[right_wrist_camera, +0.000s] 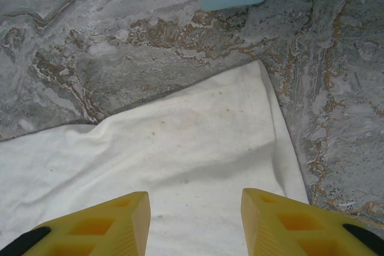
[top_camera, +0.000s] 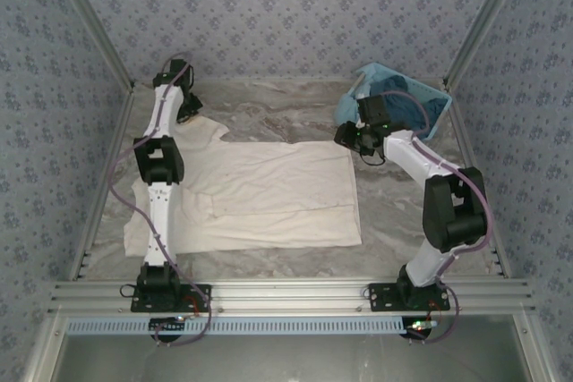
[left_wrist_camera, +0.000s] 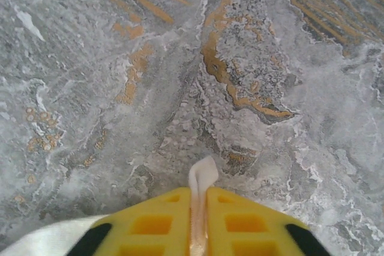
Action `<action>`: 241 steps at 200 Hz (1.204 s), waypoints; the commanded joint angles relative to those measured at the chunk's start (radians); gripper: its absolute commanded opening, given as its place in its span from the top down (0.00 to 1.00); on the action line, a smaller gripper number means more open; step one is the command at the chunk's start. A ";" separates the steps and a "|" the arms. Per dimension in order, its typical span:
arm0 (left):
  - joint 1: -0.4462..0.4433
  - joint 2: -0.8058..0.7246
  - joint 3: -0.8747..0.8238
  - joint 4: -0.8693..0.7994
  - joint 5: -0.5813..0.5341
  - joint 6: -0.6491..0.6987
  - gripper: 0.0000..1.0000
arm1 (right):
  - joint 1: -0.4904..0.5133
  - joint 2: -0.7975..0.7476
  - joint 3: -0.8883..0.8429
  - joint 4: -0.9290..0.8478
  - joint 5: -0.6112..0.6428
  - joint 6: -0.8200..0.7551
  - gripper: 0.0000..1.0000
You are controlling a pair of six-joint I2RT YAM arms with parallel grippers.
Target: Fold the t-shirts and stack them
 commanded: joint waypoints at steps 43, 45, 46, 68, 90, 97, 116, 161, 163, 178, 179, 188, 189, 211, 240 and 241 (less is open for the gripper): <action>-0.014 -0.064 -0.007 -0.079 -0.014 0.034 1.00 | -0.015 0.095 0.060 -0.039 0.097 -0.034 0.54; -0.015 -0.070 -0.007 -0.079 -0.016 0.036 1.00 | -0.016 0.100 0.064 -0.042 0.103 -0.033 0.54; -0.015 -0.072 -0.007 -0.079 -0.017 0.037 1.00 | -0.016 0.103 0.066 -0.043 0.106 -0.033 0.54; -0.021 -0.135 -0.016 -0.073 -0.012 0.037 1.00 | -0.017 0.162 0.109 -0.057 0.154 -0.027 0.56; -0.022 -0.184 -0.044 -0.068 0.006 0.047 1.00 | -0.018 0.230 0.164 -0.042 0.168 -0.021 0.59; -0.022 -0.194 -0.050 -0.069 0.014 0.052 1.00 | -0.016 0.252 0.181 -0.040 0.172 -0.024 0.60; -0.016 -0.209 -0.066 -0.077 0.046 0.062 1.00 | -0.015 0.314 0.233 -0.042 0.177 -0.041 0.62; -0.011 -0.233 -0.093 -0.076 0.107 0.056 1.00 | -0.019 0.418 0.322 -0.063 0.183 -0.081 0.64; -0.011 -0.234 -0.093 -0.076 0.109 0.055 1.00 | -0.019 0.422 0.328 -0.068 0.185 -0.082 0.64; -0.013 -0.240 -0.091 -0.071 0.115 0.050 1.00 | -0.023 0.456 0.372 -0.117 0.207 -0.090 0.65; -0.014 -0.240 -0.091 -0.071 0.115 0.049 1.00 | -0.023 0.458 0.373 -0.118 0.206 -0.091 0.65; -0.014 -0.243 -0.091 -0.071 0.120 0.049 1.00 | -0.022 0.467 0.375 -0.109 0.201 -0.097 0.65; -0.014 -0.243 -0.091 -0.071 0.120 0.049 1.00 | -0.023 0.467 0.375 -0.107 0.200 -0.099 0.65; -0.014 -0.247 -0.091 -0.075 0.126 0.049 1.00 | -0.022 0.492 0.390 -0.103 0.186 -0.112 0.65; -0.014 -0.253 -0.091 -0.091 0.122 0.052 1.00 | -0.023 0.518 0.410 -0.124 0.161 -0.113 0.73; -0.014 -0.253 -0.091 -0.092 0.121 0.053 1.00 | -0.023 0.518 0.410 -0.125 0.162 -0.113 0.73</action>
